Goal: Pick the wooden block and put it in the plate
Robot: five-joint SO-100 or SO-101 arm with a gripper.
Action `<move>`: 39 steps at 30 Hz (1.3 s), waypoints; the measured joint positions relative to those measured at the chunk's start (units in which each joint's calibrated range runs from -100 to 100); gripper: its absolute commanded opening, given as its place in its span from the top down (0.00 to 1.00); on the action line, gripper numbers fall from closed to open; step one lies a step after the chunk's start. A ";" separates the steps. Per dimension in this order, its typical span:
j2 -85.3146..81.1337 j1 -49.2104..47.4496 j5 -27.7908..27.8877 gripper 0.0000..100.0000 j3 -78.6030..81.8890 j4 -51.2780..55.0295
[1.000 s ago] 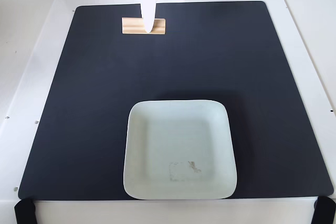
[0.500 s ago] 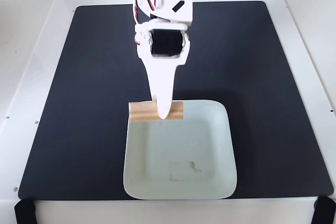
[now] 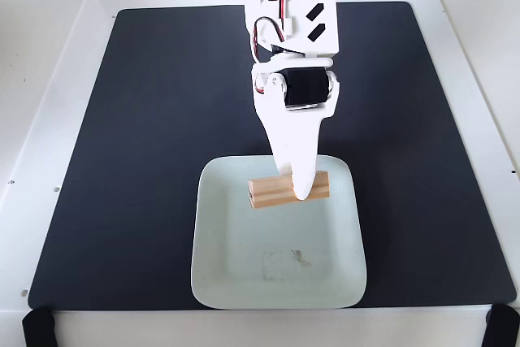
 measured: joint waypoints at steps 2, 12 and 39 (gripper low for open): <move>0.00 0.39 0.00 0.80 0.70 0.00; 0.00 0.77 0.00 0.65 4.48 -0.17; -31.65 1.06 0.21 0.99 36.01 -0.17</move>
